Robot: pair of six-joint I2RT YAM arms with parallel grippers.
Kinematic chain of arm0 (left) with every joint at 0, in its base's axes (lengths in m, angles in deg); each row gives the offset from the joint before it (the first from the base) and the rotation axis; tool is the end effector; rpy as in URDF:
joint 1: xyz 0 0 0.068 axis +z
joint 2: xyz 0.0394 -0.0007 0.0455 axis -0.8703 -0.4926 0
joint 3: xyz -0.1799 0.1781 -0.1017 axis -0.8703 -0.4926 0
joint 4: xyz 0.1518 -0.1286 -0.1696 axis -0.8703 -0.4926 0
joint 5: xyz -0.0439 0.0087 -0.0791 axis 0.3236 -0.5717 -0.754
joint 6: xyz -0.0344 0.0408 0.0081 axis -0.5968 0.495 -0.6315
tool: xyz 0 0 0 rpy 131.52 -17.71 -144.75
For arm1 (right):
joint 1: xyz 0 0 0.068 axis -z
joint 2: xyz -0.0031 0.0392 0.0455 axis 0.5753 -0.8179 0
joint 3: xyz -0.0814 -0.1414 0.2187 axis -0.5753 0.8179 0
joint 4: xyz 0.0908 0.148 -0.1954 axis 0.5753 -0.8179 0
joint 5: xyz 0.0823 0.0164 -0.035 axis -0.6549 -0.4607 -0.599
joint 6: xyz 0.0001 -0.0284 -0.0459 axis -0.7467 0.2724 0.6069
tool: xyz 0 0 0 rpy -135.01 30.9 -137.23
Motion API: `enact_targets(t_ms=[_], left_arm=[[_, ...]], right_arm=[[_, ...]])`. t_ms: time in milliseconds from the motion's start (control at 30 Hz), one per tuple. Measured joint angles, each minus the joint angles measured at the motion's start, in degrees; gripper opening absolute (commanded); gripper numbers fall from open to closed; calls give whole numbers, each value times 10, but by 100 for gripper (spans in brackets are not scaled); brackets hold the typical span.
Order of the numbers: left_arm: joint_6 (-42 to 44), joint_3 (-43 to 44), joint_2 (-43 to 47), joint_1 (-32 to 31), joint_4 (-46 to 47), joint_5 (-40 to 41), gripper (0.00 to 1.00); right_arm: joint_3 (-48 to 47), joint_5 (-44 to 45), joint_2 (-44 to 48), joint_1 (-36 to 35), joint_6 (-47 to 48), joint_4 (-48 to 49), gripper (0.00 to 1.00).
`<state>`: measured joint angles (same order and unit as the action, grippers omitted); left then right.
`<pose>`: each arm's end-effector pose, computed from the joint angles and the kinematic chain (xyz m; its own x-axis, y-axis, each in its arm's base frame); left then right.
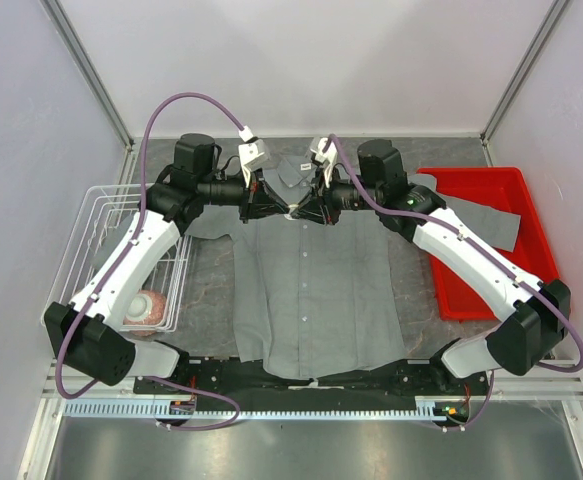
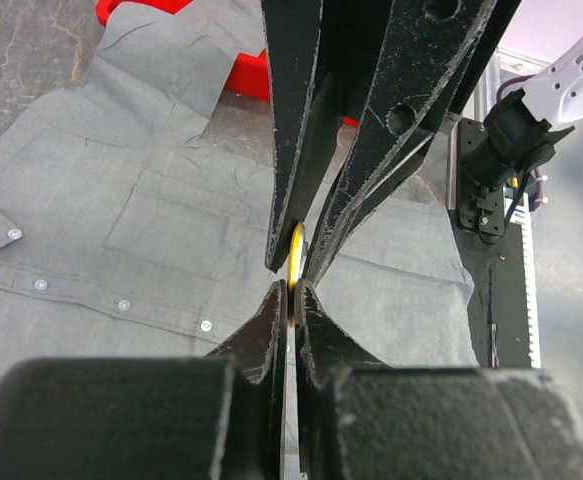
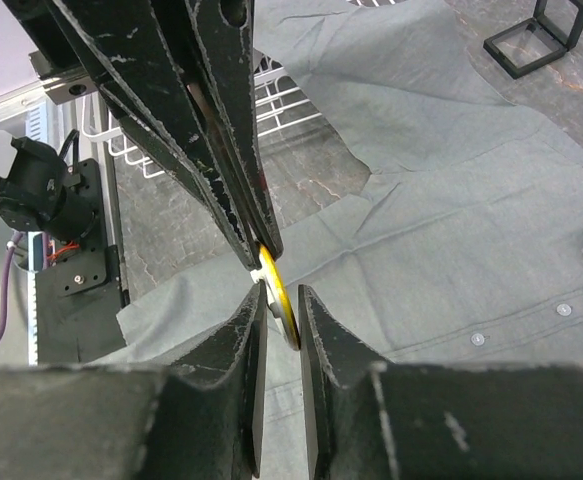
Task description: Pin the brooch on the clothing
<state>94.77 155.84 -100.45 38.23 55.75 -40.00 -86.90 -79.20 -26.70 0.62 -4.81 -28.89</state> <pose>0.2598 -0.1383 0.3850 -0.1970 0.2306 -0.9529 0.9698 0.1885 -0.1549 0.2590 0.2048 0.3785 -0.2448 -0.2321 -0.9414 -0.9378 0.3032 0.1691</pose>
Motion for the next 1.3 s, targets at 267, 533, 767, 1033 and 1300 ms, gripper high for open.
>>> enact_targets(t_ms=[267,533,767,1033,1300], left_arm=[[-5,-2,0,0,3,5,2],[-13,-4,0,-1,3,2,2],[-14,-4,0,-1,2,0,2],[-14,-4,0,-1,3,0,2],[-28,-4,0,-1,8,0,2]], right_arm=[[-7,6,-2,-4,34,-17,19],[-18,13,-1,-6,101,-55,36],[-28,15,3,-5,160,-124,53],[-44,9,19,-5,139,-132,56],[-44,5,6,-5,24,-65,50]])
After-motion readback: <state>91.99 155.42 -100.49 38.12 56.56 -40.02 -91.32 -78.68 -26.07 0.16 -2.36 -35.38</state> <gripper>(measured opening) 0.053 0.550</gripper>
